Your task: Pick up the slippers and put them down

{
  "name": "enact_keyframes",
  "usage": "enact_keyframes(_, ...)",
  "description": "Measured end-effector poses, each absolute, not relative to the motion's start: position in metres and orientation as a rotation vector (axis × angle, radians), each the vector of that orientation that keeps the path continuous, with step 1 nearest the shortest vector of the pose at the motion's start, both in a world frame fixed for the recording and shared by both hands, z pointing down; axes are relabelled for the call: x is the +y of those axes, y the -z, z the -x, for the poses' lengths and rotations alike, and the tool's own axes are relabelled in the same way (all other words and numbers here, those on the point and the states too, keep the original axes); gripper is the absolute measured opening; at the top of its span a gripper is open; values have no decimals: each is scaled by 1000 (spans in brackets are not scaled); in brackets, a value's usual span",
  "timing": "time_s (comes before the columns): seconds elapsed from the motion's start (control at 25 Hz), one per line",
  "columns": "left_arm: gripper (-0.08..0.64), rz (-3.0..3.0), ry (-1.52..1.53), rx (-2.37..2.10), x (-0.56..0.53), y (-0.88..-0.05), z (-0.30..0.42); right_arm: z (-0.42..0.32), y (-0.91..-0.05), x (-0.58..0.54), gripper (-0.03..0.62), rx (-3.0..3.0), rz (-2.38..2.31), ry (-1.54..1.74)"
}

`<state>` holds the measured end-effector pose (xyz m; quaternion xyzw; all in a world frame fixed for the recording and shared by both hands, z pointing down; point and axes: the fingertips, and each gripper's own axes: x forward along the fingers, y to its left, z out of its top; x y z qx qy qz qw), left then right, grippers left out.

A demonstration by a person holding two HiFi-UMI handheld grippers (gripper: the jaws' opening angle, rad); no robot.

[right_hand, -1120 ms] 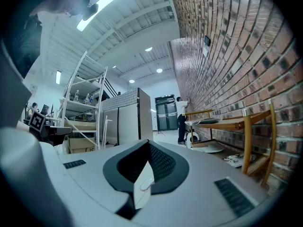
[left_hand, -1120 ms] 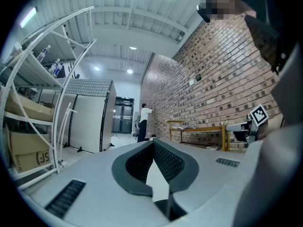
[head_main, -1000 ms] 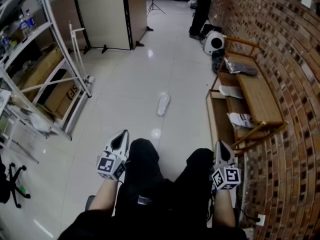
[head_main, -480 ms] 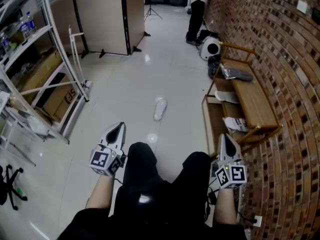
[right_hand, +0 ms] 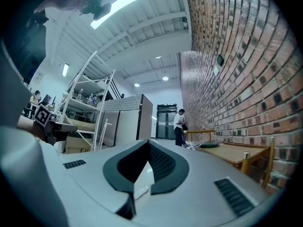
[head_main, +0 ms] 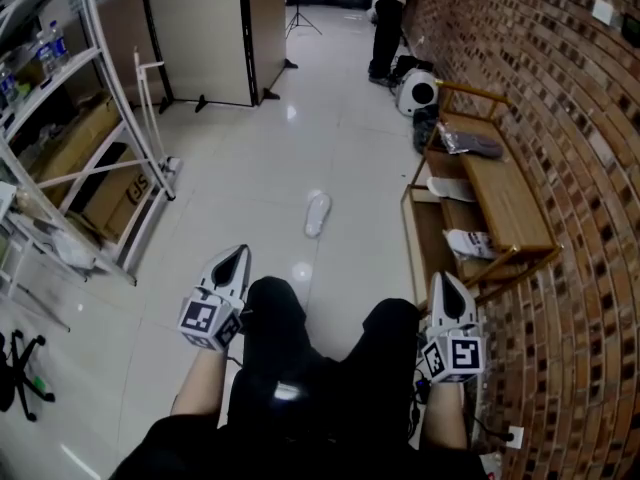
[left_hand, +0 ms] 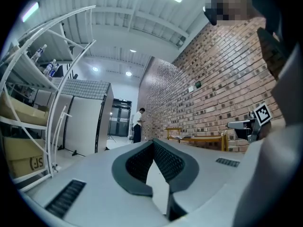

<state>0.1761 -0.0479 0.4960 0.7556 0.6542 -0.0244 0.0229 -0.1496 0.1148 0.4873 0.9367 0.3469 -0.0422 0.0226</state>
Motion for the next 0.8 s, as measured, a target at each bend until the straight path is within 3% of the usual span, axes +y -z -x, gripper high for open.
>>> enact_keyframes(0.8, 0, -2358, 111, 2016, 41, -520, -245, 48, -518, 201, 8, 932, -2974, 21)
